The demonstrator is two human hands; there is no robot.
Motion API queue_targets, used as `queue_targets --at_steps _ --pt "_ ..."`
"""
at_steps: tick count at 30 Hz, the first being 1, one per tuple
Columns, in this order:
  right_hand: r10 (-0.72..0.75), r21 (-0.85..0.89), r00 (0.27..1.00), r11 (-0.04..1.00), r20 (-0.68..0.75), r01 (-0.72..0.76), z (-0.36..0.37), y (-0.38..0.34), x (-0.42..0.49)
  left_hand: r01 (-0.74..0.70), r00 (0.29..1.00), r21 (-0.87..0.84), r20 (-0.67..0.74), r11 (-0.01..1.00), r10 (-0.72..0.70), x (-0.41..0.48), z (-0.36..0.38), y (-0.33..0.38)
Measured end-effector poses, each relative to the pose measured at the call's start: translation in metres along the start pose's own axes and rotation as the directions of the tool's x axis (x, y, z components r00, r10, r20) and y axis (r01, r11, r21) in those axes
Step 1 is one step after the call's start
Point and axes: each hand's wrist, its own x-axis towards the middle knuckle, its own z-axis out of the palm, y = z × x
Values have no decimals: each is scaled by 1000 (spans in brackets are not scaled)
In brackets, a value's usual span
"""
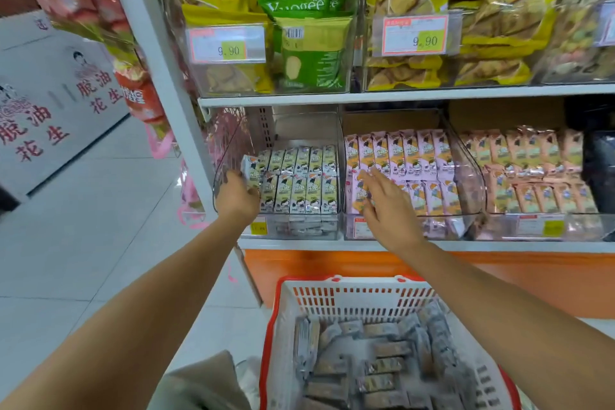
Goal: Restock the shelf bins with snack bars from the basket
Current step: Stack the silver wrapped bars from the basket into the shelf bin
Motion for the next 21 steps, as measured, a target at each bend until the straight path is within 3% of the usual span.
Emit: queue_targets --at_steps 8,13,21 --pt "-10 -227 999 974 33 17 11 1 10 -17 997 145 80 989 5 21 13 -9" --pt "-7 -240 999 971 41 17 14 3 11 -74 990 277 136 958 37 25 18 -14" --pt "9 -236 997 972 77 9 11 2 11 -214 968 314 198 925 157 19 18 -18"
